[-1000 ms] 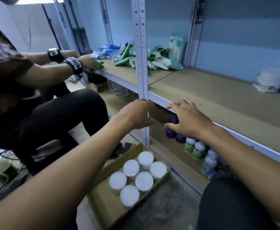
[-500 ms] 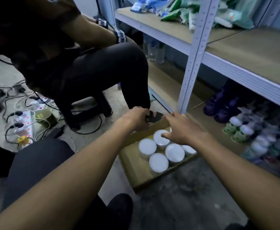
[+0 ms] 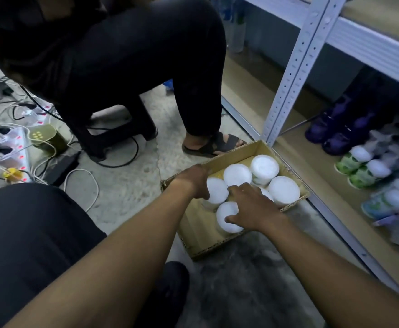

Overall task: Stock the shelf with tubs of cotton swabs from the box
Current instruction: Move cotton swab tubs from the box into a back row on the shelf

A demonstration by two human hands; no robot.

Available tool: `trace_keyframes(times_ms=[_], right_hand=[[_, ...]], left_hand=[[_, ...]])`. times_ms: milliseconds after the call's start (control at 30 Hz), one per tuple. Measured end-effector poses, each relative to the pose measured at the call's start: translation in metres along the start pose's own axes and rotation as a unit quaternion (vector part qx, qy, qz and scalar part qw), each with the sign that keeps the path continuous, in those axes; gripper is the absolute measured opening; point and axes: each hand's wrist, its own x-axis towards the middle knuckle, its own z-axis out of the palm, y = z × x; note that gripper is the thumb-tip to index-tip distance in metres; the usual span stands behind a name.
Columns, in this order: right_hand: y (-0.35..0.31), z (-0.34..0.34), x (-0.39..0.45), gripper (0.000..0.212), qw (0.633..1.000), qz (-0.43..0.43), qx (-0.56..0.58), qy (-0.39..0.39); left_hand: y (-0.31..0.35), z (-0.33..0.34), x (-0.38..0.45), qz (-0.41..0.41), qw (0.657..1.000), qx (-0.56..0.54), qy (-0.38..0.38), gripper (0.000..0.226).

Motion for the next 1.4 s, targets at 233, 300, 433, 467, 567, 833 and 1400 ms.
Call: trace_keyframes(times_ms=[233, 300, 433, 467, 567, 833, 1400], right_hand=[[-0.002, 0.032, 0.013, 0.096, 1.0, 0.003, 0.012, -0.005], [-0.001, 0.038, 0.015, 0.099, 1.0, 0.007, 0.015, -0.01], [0.003, 0.05, 0.018, 0.104, 1.0, 0.008, 0.008, -0.013], [0.004, 0.053, 0.018, 0.106, 1.0, 0.01, 0.01, -0.013], [0.008, 0.065, 0.019, 0.11, 1.0, 0.015, 0.011, -0.01], [0.005, 0.074, 0.024, 0.115, 0.999, 0.037, 0.001, 0.019], [0.005, 0.073, 0.02, 0.088, 0.997, 0.044, 0.012, 0.055]], left_hand=[[-0.001, 0.026, 0.025, 0.02, 0.999, 0.036, -0.018, 0.078], [0.0, 0.033, 0.03, 0.017, 0.999, 0.023, -0.024, 0.089], [0.0, 0.046, 0.043, 0.004, 0.999, -0.002, -0.037, 0.103], [0.0, 0.048, 0.045, 0.002, 0.999, -0.007, -0.039, 0.108], [0.004, 0.051, 0.052, 0.003, 0.999, -0.027, -0.04, 0.115], [0.007, 0.069, 0.075, 0.013, 0.999, -0.016, -0.035, 0.109], [0.007, 0.059, 0.061, 0.023, 0.999, 0.03, -0.022, 0.09]])
